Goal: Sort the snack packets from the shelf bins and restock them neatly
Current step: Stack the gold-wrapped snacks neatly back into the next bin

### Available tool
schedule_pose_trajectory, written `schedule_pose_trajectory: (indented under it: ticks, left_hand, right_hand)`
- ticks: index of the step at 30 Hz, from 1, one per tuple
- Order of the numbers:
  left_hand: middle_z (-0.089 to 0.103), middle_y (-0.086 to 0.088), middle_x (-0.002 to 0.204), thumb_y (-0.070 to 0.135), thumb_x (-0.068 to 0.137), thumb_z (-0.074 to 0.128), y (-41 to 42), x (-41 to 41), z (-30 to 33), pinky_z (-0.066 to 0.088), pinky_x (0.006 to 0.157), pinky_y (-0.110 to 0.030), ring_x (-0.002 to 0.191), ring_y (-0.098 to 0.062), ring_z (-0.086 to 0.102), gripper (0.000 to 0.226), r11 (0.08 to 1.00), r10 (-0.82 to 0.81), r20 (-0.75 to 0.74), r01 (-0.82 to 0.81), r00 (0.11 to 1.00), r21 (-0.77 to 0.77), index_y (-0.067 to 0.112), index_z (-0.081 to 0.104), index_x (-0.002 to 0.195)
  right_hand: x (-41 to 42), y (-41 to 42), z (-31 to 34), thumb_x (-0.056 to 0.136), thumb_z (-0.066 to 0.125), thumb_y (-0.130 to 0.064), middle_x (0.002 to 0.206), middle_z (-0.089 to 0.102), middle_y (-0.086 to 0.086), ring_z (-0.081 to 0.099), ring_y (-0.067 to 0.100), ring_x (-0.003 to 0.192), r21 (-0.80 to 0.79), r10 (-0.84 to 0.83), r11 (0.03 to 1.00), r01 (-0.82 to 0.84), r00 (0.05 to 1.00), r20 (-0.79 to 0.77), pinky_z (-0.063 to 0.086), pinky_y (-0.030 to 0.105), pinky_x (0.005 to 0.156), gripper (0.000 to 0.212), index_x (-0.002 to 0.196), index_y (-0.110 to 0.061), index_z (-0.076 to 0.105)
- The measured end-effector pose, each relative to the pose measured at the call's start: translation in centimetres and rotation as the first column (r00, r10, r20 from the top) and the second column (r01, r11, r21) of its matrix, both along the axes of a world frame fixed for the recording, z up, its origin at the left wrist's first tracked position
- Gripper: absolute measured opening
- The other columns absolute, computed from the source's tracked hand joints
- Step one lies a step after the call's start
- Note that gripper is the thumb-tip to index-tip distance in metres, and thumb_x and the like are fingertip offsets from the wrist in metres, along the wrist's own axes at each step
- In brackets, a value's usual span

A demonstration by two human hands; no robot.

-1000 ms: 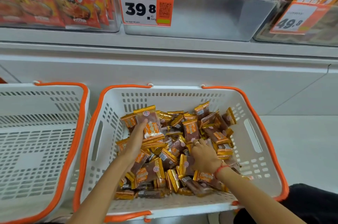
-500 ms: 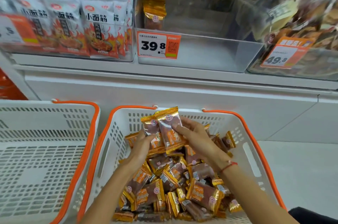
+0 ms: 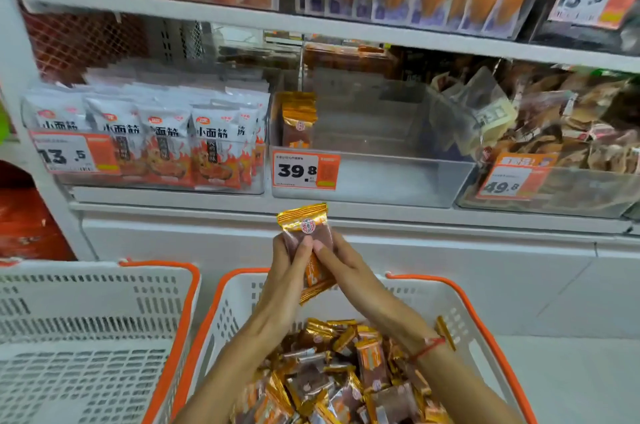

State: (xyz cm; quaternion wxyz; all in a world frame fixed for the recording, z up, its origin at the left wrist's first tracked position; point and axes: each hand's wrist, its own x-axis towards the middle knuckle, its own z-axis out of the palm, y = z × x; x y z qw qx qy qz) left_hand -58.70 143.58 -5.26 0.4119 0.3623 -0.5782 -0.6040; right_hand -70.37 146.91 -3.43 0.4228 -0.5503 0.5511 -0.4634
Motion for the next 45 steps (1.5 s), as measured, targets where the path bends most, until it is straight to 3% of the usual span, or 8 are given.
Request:
schedule_pose_trajectory:
  ticks: [4,8,15,20,24,28,34,45]
  left_hand:
    - [0.035,0.007,0.136,0.071,0.076,0.041,-3.8,0.3,4.4,0.041,0.091,-0.006,0.132,-0.004,0.03,0.056,0.937,0.118,0.098,-0.078,0.988,-0.34,0.043,0.043,0.125]
    - [0.024,0.024,0.143,0.074,0.071,0.043,-8.5,0.1,9.7,0.012,0.119,-0.03,0.136,0.008,0.013,0.037,0.884,0.111,0.099,-0.052,0.989,-0.465,0.064,0.044,0.107]
    - [0.011,0.027,0.152,0.086,0.064,0.03,-14.4,0.3,11.6,0.01,0.111,-0.023,0.129,0.017,0.005,0.089,0.765,0.294,0.243,-0.075,0.924,-0.639,0.045,0.024,0.143]
    - [0.006,0.005,0.162,0.088,0.075,0.016,-16.4,1.9,8.4,-0.012,0.114,-0.019,0.144,-0.002,-0.002,0.105,0.507,0.618,0.458,0.12,0.639,-0.853,0.021,0.004,0.155]
    - [0.032,-0.003,0.154,0.082,0.086,0.022,-17.2,1.9,7.5,0.004,0.118,-0.044,0.145,-0.015,0.02,0.095,0.424,0.717,0.463,0.201,0.521,-0.883,0.012,0.033,0.149]
    - [0.037,-0.001,0.152,0.083,0.085,0.024,-17.7,1.9,7.3,0.011,0.115,-0.046,0.144,-0.016,0.025,0.094,0.399,0.727,0.448,0.212,0.52,-0.892,0.014,0.034,0.148]
    - [0.044,-0.001,0.148,0.083,0.085,0.023,-17.6,2.0,7.6,0.011,0.114,-0.044,0.14,-0.017,0.035,0.092,0.414,0.717,0.459,0.209,0.525,-0.886,0.016,0.037,0.147]
    - [0.033,0.002,0.154,0.092,0.075,0.022,-17.6,2.0,7.3,-0.002,0.12,-0.042,0.144,-0.014,0.023,0.106,0.405,0.709,0.445,0.2,0.548,-0.892,0.019,0.027,0.151]
  right_hand:
    - [-1.1,-2.8,5.7,0.101,0.045,-0.022,0.125,0.059,-0.007,0.056,-0.003,0.113,-0.131,0.082,0.987,-0.091,0.994,-0.069,0.045,0.013,0.088,0.036,0.136,-0.02,0.044]
    - [-2.0,-6.1,10.4,0.097,0.05,-0.017,0.122,0.061,-0.007,0.059,-0.002,0.11,-0.283,0.067,0.957,-0.069,0.998,-0.019,0.048,0.014,0.085,0.04,0.136,-0.014,0.042]
    - [-4.9,-12.1,12.5,0.094,0.056,-0.026,0.116,0.064,-0.004,0.065,0.003,0.102,-0.29,-0.104,0.953,0.088,0.994,-0.04,0.053,0.017,0.079,0.037,0.129,-0.02,0.045]
    - [-7.9,-16.6,12.7,0.092,0.062,-0.027,0.111,0.061,-0.002,0.063,0.008,0.099,-0.217,-0.184,0.97,0.113,0.921,-0.342,0.051,0.012,0.07,0.038,0.124,-0.016,0.045]
    - [-7.7,-20.1,11.2,0.087,0.069,-0.026,0.106,0.063,-0.003,0.062,0.01,0.095,-0.078,-0.083,0.996,0.051,0.861,-0.501,0.052,0.015,0.074,0.038,0.118,-0.013,0.053]
    - [-7.1,-21.7,10.7,0.082,0.076,-0.024,0.09,0.06,-0.016,0.061,0.01,0.09,-0.036,-0.061,0.998,0.049,0.842,-0.537,0.044,0.008,0.059,0.021,0.091,-0.028,0.057]
    - [-6.8,-22.2,10.8,0.073,0.083,-0.016,0.128,0.05,0.002,0.051,0.019,0.113,-0.071,-0.083,0.996,0.045,0.662,-0.745,0.048,0.019,0.081,0.075,0.136,-0.013,0.042]
    - [-6.3,-23.3,10.2,0.077,0.079,-0.02,0.134,0.056,0.004,0.049,0.021,0.124,-0.172,-0.169,0.984,0.051,0.586,-0.793,0.041,0.033,0.099,0.059,0.131,-0.013,0.056]
